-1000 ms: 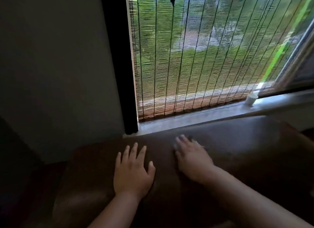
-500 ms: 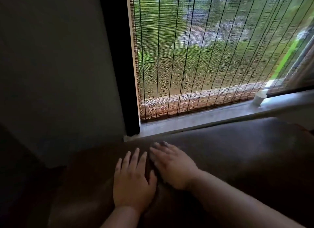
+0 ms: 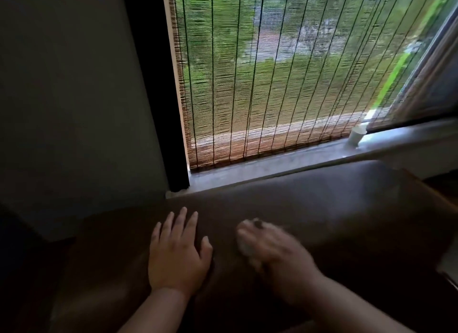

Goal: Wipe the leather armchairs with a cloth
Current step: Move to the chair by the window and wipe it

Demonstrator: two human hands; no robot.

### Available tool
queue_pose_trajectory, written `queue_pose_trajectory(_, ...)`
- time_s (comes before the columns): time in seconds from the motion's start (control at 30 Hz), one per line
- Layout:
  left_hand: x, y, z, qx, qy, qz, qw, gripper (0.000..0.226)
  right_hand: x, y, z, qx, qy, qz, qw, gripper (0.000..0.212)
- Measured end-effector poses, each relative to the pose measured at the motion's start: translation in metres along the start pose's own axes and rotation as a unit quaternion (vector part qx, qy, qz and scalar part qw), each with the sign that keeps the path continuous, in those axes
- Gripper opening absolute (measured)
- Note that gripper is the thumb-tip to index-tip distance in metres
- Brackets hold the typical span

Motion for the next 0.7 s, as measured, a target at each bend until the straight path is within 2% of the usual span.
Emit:
queue_pose_trajectory(0.07, 0.000, 0.000, 0.001, 0.000, 0.006, 0.001, 1.000, 0.069, 0.017, 0.065, 0.021, -0.001, 0.050, -0.154, 0.987, 0.052)
queue_pose_trajectory(0.13, -0.002, 0.001, 0.001, 0.002, 0.008, -0.003, 1.000, 0.068, 0.034, 0.104, 0.042, -0.019, 0.104, -0.315, 0.943, 0.058)
queue_pose_trajectory(0.17, -0.002, 0.001, 0.000, 0.004, 0.005, -0.001, 1.000, 0.068, 0.034, 0.102, 0.041, -0.042, 0.125, -0.352, 0.927, 0.060)
queue_pose_trajectory(0.23, -0.002, 0.000, -0.001, 0.000, -0.008, -0.002, 1.000, 0.069, 0.024, 0.066, 0.019, -0.036, 0.135, -0.320, 0.937, 0.057)
queue_pose_trajectory(0.33, 0.000, -0.001, 0.004, -0.008, -0.023, -0.004, 1.000, 0.071, 0.024, -0.006, -0.026, -0.008, 0.079, -0.115, 0.990, 0.054)
queue_pose_trajectory(0.4, -0.001, -0.001, 0.006, -0.020, -0.041, -0.002, 0.999, 0.075, 0.033, 0.003, -0.029, 0.023, 0.010, -0.014, 1.000, 0.068)
queue_pose_trajectory(0.43, 0.000, 0.000, 0.008, -0.024, -0.053, -0.003, 0.998, 0.076, 0.041, 0.026, -0.023, 0.056, -0.017, -0.005, 0.998, 0.073)
queue_pose_trajectory(0.5, 0.000, 0.004, 0.011, -0.026, -0.081, -0.007, 0.996, 0.073, 0.062, 0.081, -0.006, 0.080, -0.047, -0.083, 0.992, 0.074)
queue_pose_trajectory(0.6, 0.001, 0.009, 0.018, -0.016, -0.115, -0.002, 0.993, 0.065, 0.097, 0.135, 0.027, 0.023, 0.065, -0.278, 0.958, 0.064)
queue_pose_trajectory(0.67, 0.002, 0.013, 0.027, -0.006, -0.130, 0.019, 0.991, 0.063, 0.089, 0.124, 0.033, -0.025, 0.105, -0.373, 0.922, 0.061)
queue_pose_trajectory(0.7, 0.002, 0.017, 0.031, 0.001, -0.140, 0.033, 0.990, 0.063, 0.077, 0.107, 0.028, -0.031, 0.098, -0.377, 0.921, 0.060)
Point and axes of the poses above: each hand's wrist, its own x-axis away from the middle knuckle, its own z-axis out of the back of the hand, y = z × x, the point moved 3 cm from there along -x, towards the middle knuckle, and after that the axes turned 11 degrees about -x, right-handed, at the moved point
